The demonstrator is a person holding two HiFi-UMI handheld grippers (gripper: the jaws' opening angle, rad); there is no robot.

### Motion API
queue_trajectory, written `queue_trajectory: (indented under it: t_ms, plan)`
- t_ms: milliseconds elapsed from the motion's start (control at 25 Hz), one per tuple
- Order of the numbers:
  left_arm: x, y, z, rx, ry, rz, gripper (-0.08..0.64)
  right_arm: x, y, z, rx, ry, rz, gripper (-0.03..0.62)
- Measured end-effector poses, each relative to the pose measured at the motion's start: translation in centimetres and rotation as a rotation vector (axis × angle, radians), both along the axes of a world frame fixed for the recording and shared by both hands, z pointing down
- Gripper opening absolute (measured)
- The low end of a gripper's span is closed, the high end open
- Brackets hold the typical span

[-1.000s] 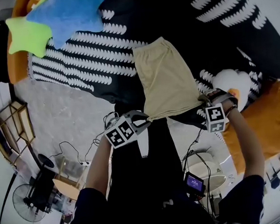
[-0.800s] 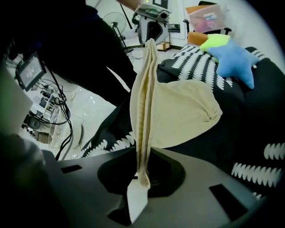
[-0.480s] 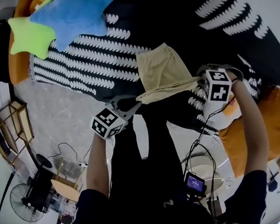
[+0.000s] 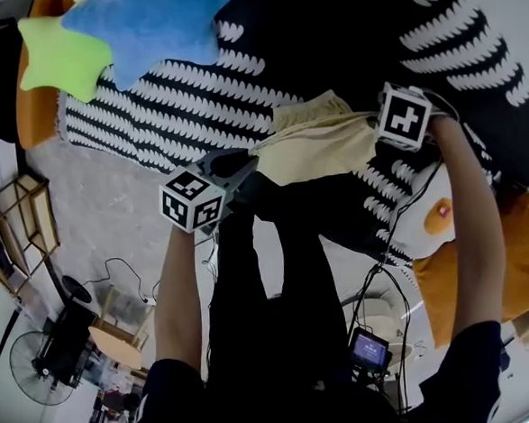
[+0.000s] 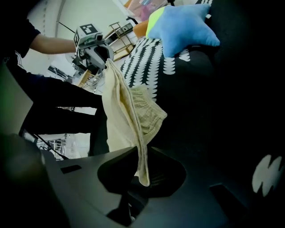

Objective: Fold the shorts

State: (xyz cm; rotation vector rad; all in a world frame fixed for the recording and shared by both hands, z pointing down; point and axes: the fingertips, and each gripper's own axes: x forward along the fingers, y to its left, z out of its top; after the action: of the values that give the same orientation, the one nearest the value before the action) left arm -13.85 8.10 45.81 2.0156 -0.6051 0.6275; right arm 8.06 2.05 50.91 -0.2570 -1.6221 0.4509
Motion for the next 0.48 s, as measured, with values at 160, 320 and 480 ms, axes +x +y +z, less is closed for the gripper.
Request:
queue_trajectory:
  t_ms: [160, 320, 480]
  plan:
    - [-1.0, -2.4, 3.3, -0.06, -0.024, -0.17, 0.049, 0.0, -1.6, 3.2, 0.014, 0.088, 0.085, 0.074]
    - [-2.2, -3.9, 6.6, -0.111, -0.115, -0.307, 0.049, 0.4, -3.2, 6.0, 0.099, 0.151, 0.162, 0.135]
    - [-5.0, -4.7, 8.2, -0.091, -0.272, -0.435, 0.049, 1.1, -5.4, 7.3, 0.214, 0.182, 0.245, 0.24]
